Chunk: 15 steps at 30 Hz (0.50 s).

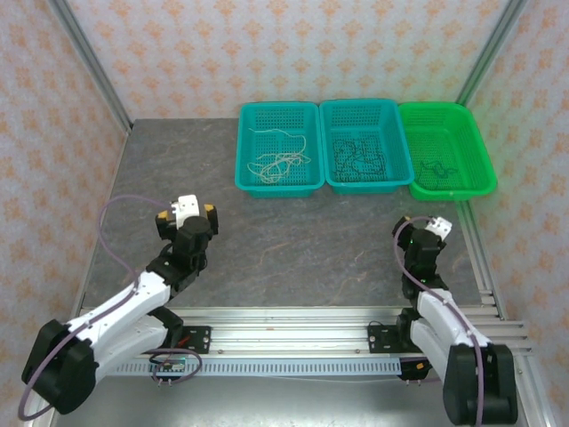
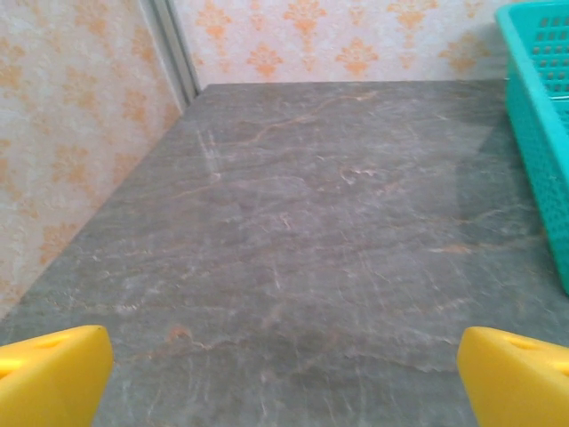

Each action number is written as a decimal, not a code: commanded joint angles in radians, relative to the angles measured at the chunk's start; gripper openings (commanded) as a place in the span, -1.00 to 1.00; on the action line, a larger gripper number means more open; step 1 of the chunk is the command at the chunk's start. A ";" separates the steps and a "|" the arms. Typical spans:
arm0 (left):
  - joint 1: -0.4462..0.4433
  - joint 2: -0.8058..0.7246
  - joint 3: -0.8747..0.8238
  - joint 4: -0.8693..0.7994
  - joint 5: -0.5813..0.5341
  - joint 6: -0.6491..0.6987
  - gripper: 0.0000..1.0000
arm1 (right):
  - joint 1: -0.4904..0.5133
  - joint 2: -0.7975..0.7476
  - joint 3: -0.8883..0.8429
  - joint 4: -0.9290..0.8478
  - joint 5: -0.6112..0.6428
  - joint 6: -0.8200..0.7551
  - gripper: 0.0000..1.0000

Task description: Untangle the cables

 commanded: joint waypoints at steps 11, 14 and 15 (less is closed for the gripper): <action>0.308 0.452 0.016 0.517 0.339 0.170 1.00 | 0.014 0.627 0.260 0.412 -0.096 -0.184 0.80; 0.398 0.582 0.000 0.677 0.453 0.123 1.00 | 0.016 0.659 0.209 0.535 -0.008 -0.153 0.98; 0.412 0.549 0.025 0.569 0.471 0.099 1.00 | 0.017 0.633 0.227 0.475 0.017 -0.139 0.98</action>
